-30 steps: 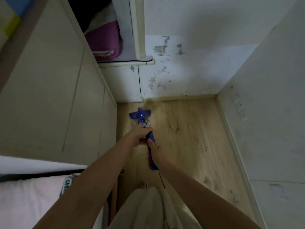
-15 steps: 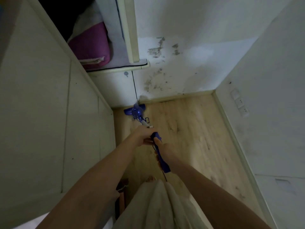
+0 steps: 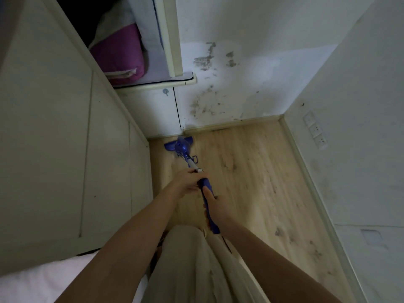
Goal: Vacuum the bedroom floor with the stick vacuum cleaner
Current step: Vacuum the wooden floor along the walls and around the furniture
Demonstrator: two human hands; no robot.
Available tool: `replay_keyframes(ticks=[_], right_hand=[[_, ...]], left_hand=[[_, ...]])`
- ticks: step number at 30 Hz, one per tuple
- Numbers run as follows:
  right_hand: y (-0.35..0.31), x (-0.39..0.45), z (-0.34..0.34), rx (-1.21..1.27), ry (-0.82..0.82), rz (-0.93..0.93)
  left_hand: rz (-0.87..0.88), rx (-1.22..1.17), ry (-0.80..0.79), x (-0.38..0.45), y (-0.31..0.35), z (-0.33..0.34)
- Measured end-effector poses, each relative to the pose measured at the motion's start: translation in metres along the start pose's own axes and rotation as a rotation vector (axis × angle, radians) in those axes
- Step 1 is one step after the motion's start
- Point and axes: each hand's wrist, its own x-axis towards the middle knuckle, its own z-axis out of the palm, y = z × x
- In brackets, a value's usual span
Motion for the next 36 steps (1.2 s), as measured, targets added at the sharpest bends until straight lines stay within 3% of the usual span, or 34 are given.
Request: replay_keyframes(ticks=[12,20,26,36], right_hand=[[0.098,-0.077,-0.094,-0.051,0.051,-0.03],[0.14,-0.082,-0.116,0.011,0.072,-0.049],[0.125,-0.053,-0.109,0.022,0.04,-0.033],[0.021,0.009,-0.092,0.073,0.039,-0.018]], left_hand=[[0.04,0.053,-0.012,-0.068,-0.07,0.115],[0.028,0.01,-0.068,-0.086,-0.092,0.154],[-0.011,0.067,-0.078,-0.062,-0.072,0.144],[0.07,0.144,-0.025,0.005,0.012,0.105]])
